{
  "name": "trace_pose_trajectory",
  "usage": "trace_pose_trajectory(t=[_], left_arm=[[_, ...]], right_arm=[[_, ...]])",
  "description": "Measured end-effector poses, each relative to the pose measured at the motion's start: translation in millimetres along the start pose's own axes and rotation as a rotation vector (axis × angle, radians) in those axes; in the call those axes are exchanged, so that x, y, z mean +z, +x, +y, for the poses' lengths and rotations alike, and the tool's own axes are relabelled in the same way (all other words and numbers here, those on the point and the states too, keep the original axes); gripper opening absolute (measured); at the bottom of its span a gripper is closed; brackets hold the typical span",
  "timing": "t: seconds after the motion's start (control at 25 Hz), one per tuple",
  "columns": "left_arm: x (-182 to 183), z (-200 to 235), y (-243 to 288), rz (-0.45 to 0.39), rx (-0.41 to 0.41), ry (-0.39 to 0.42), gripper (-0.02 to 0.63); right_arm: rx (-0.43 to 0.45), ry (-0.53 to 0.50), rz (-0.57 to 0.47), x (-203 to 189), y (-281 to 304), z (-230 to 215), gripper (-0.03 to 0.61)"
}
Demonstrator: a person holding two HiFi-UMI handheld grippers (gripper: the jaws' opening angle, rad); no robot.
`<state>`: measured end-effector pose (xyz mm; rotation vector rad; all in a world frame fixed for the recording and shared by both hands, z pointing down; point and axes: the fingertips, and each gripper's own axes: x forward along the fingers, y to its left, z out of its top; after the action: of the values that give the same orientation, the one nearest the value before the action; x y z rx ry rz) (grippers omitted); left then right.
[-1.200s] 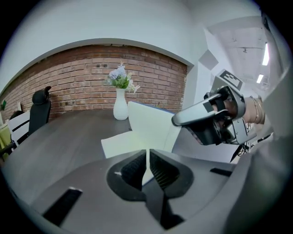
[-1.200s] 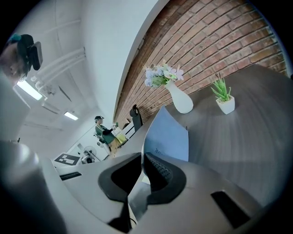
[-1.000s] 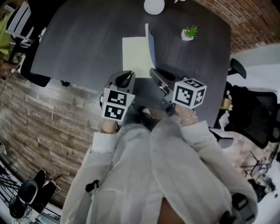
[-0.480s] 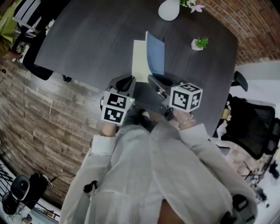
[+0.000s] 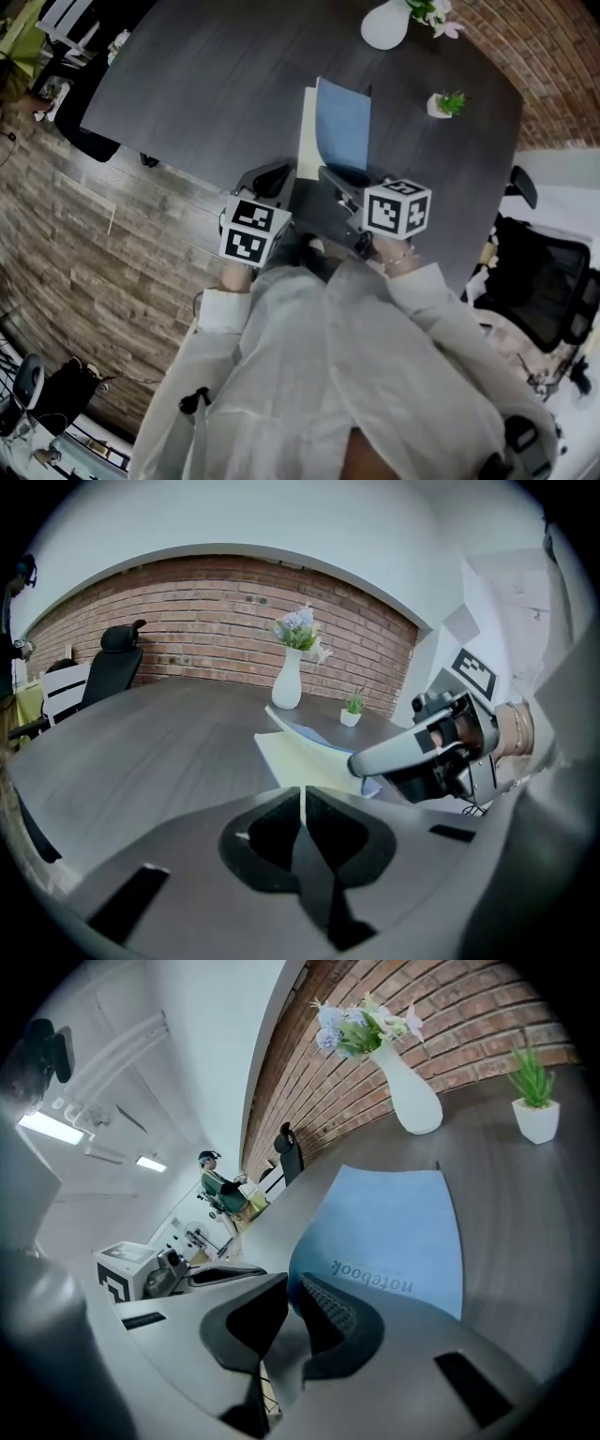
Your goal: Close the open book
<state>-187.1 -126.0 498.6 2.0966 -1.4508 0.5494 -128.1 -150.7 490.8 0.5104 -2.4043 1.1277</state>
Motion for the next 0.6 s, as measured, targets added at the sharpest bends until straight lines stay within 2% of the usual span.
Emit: trace_pose_trajectory(t=[0.16, 0.44, 0.6], left_arm=[[-3.7, 8.5, -2.1, 0.003, -0.011, -0.051, 0.015], [-8.6, 16.8, -2.4, -0.021, -0.078, -0.171, 0.011], [-7.9, 18.3, -1.7, -0.035, -0.106, -0.201, 0.011]], right_arm=[[-0.018, -0.01, 0.031, -4.2, 5.3, -5.6, 0.034], [-0.036, -0.009, 0.058, -8.8, 18.7, -5.4, 0.034], [-0.061, -0.018, 0.079, -13.6, 23.2, -7.9, 0.034]])
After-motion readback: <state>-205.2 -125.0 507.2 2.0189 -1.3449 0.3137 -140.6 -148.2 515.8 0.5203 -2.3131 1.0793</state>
